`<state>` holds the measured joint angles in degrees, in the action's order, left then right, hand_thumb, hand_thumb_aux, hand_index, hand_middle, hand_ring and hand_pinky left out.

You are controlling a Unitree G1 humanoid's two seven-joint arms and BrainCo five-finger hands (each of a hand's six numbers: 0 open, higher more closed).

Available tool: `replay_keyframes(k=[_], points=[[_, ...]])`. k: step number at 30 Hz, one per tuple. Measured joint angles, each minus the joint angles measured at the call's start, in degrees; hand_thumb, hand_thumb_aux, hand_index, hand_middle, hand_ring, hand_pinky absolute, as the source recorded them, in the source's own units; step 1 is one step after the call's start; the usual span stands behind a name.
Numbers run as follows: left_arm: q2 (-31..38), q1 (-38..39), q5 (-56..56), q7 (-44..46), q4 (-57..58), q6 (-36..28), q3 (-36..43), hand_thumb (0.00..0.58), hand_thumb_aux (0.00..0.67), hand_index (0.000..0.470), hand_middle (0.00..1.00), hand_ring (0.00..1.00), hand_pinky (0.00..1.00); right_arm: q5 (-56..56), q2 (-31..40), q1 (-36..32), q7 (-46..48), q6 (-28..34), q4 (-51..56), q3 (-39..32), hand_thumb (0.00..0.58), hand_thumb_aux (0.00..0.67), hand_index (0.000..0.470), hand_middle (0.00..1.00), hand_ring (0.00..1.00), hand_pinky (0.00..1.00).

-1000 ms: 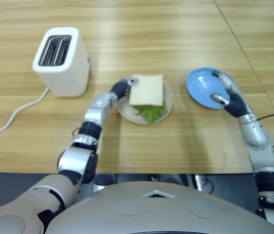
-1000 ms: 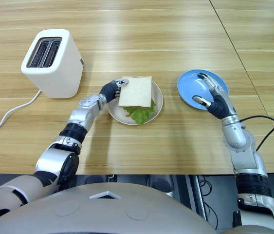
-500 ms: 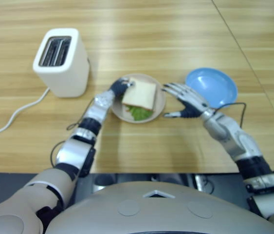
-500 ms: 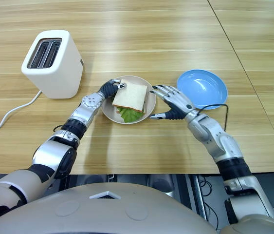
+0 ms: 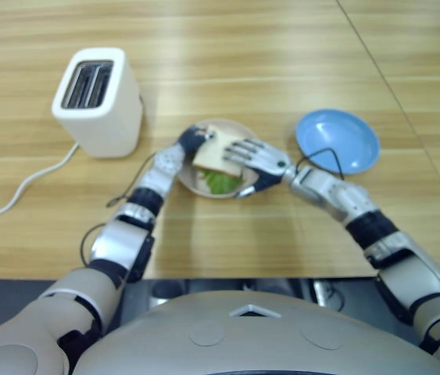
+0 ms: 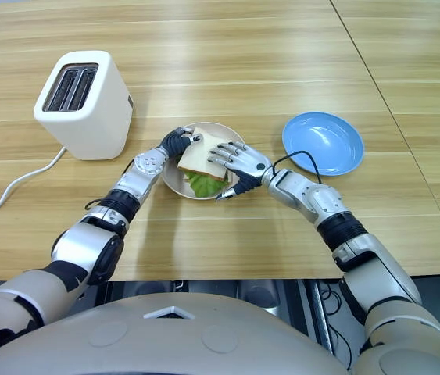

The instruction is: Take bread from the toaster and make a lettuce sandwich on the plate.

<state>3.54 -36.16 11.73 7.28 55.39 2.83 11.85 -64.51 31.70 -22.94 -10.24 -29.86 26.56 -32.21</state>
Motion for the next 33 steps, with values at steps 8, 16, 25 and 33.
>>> replay_keyframes(k=[8,16,25,33], points=[[3.81,5.63,8.22,-8.39,-13.3,-2.58,2.61,0.0,0.0,0.0,0.0,0.0,0.0,-0.63,-0.33,-0.21,0.0,1.93,-0.54,-3.07,0.0,0.0,0.0,0.0,0.0,0.0],[15.74,13.35,13.88,-7.99,-46.82,-5.32,-1.63,0.0,0.0,0.0,0.0,0.0,0.0,3.46,2.13,3.03,0.05,2.79,-2.64,-1.92,0.0,0.0,0.0,0.0,0.0,0.0],[20.52,20.21,5.4,1.35,-53.06,-7.59,-9.36,0.472,0.381,0.262,0.62,0.62,0.62,19.07,7.21,13.01,-6.8,-7.92,-8.72,8.47,0.0,0.0,0.0,0.0,0.0,0.0],[29.52,31.44,-2.88,17.24,-62.7,-9.88,-10.75,0.58,0.67,0.46,1.0,1.0,1.0,43.42,14.08,27.87,1.35,-8.16,-27.18,27.73,0.58,0.67,0.46,1.0,1.0,1.0]])
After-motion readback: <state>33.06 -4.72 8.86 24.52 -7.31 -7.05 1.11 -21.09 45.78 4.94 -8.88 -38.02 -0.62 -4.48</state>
